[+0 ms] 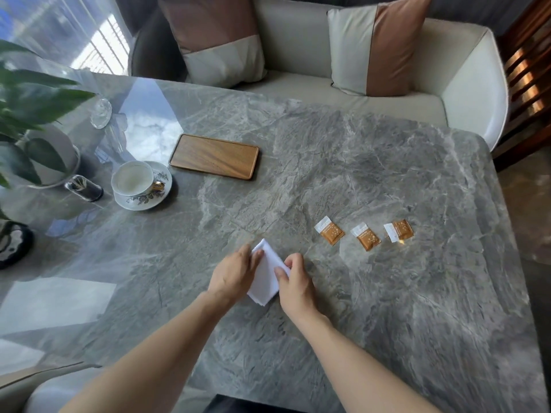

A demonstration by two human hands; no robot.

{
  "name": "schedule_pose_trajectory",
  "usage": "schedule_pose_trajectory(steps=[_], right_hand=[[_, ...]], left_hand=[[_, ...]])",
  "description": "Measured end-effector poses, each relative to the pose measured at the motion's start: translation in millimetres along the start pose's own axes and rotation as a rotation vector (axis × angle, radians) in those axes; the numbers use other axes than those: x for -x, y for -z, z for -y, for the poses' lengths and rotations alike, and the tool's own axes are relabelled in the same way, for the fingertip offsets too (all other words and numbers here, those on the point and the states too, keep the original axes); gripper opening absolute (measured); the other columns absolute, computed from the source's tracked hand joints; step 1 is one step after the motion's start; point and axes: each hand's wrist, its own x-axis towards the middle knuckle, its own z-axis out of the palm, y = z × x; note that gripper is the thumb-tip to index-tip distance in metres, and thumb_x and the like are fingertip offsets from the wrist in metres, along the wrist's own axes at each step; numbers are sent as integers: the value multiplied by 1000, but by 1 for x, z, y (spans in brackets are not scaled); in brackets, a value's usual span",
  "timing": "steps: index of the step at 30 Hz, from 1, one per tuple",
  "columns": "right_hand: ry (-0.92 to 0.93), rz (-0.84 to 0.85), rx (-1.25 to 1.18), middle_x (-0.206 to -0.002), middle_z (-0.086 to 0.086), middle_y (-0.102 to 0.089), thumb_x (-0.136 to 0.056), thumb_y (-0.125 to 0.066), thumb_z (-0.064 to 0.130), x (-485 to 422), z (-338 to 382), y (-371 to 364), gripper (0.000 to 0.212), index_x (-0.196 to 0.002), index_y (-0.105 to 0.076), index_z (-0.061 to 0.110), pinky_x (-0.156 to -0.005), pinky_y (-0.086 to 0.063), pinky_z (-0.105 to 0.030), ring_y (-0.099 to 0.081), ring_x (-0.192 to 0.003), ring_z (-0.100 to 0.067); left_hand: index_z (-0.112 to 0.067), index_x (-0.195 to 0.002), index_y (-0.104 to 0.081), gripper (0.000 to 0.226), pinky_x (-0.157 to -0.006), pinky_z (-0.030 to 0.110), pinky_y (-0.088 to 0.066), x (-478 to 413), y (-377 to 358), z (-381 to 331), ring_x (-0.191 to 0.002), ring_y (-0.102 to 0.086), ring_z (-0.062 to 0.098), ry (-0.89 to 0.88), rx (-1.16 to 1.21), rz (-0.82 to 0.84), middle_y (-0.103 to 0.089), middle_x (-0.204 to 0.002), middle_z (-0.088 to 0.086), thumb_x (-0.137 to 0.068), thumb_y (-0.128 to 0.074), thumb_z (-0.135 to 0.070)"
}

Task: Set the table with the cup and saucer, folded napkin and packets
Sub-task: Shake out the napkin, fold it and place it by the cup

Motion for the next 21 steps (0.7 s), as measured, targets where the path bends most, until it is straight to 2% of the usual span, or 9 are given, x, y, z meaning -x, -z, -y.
schedule_pose_trajectory(steps=[2, 4, 8, 11, 14, 16, 18, 21], right_hand=[[-30, -22, -105, -88, 8, -56, -97, -58, 27, 3, 12, 0, 17, -103, -43, 20, -64, -39, -32, -55, -80, -22], [-90, -35, -210, -99, 1, -60, -97, -59, 29, 5, 28, -7, 26, -114, -47, 14, -69, -41, -28, -57, -87, -21], [-217, -4, -264, -104, -16, -65, -101, -47, 37, 8, 58, -33, 34, -102, -56, 4, -73, -39, -31, -60, -97, -32], [-225, -12, -186, -113, -22, -66, -105, -36, 34, 15, 78, -60, 42, -103, -58, -2, -83, -44, -38, -60, -104, -37], [-110, -41, -37, -104, -23, -68, -104, -34, 32, 19, 97, -86, 33, -92, -50, 7, -72, -46, -41, -62, -93, -40], [-52, -47, 75, -97, -22, -69, -104, -32, 36, 18, 111, -104, 30, -88, -43, 13, -62, -40, -38, -64, -86, -40], [-20, -60, 162, -95, -21, -69, -104, -29, 38, 11, 128, -125, 31, -89, -39, 14, -59, -36, -36, -65, -84, -41], [-19, -75, 257, -96, -19, -70, -105, -26, 40, -3, 156, -162, 35, -93, -41, 11, -60, -36, -37, -65, -85, -41]], left_hand=[[-20, -77, -37, 48, -58, 40, -34, 23, 5, 3, -68, -55, 31, 80, 83, -81, -54, -68, 2, -101, -27, -61], [-20, -77, -36, 50, -58, 41, -36, 42, 9, 4, -69, -56, 32, 163, 170, -179, -56, -69, 5, -99, -23, -63], [-19, -80, -39, 54, -55, 37, -33, 65, 18, 7, -68, -56, 20, 323, 341, -329, -58, -74, 3, -97, -19, -66], [-18, -81, -44, 54, -55, 28, -32, 71, 28, 20, -70, -54, 10, 426, 448, -413, -58, -78, -1, -99, -20, -63], [-20, -80, -45, 53, -56, 25, -31, 70, 44, 43, -71, -54, 6, 473, 494, -433, -58, -79, -4, -100, -20, -62], [-18, -80, -46, 54, -56, 27, -32, 66, 58, 64, -71, -55, 9, 488, 515, -444, -59, -78, -3, -101, -21, -62], [-18, -79, -44, 53, -54, 29, -31, 59, 73, 87, -66, -55, 8, 487, 514, -455, -59, -75, -2, -102, -23, -60], [-22, -74, -40, 47, -53, 31, -30, 42, 101, 127, -60, -51, 7, 454, 491, -463, -55, -69, -4, -103, -28, -57]])
